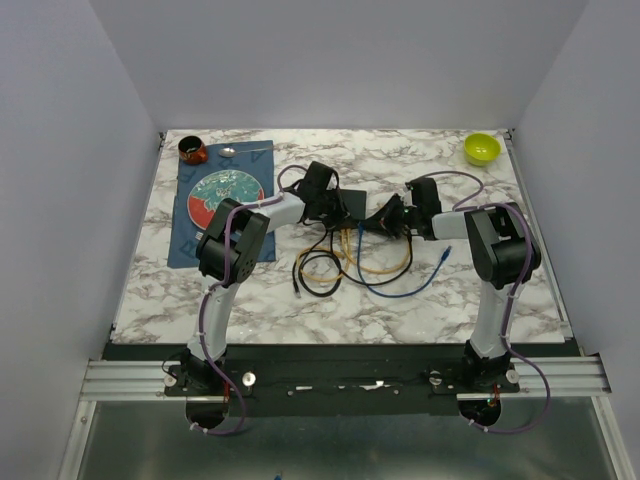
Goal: Pull the plug from the switch port
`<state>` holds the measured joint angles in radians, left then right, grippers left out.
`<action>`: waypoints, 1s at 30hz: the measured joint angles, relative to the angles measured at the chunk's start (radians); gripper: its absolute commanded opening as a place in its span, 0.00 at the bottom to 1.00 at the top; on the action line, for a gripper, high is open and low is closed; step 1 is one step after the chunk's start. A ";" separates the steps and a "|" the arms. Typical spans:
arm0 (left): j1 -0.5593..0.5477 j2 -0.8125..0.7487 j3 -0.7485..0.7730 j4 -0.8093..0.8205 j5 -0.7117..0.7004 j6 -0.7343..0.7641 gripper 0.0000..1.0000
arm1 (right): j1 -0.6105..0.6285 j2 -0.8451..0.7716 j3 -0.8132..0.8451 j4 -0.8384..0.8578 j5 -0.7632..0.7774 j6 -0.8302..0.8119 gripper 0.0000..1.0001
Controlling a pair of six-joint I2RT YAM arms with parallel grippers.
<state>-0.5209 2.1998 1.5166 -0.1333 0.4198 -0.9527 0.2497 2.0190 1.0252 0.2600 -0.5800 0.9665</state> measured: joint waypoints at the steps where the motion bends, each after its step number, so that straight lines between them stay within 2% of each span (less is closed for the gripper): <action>1: 0.000 0.000 0.000 0.000 0.000 -0.002 0.04 | 0.000 -0.001 0.000 -0.002 0.000 -0.002 0.01; 16: 0.005 0.004 0.031 0.027 -0.013 -0.028 0.04 | 0.040 -0.027 -0.024 -0.112 -0.049 -0.050 0.01; 19: 0.005 0.004 0.031 0.033 -0.013 -0.029 0.04 | 0.043 -0.074 -0.069 -0.116 -0.033 -0.051 0.01; 24: 0.018 -0.008 -0.002 0.081 -0.014 -0.040 0.08 | 0.044 -0.264 -0.109 -0.219 0.113 -0.095 0.01; 28: 0.054 -0.056 -0.072 0.127 -0.016 -0.055 0.19 | 0.045 -0.452 -0.061 -0.300 0.275 -0.156 0.01; 30: 0.069 -0.086 -0.096 0.150 -0.018 -0.059 0.21 | 0.045 -0.518 -0.011 -0.333 0.370 -0.185 0.01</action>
<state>-0.4515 2.1139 1.4208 0.0166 0.4023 -1.0119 0.2951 1.5005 1.0142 -0.0734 -0.2100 0.7815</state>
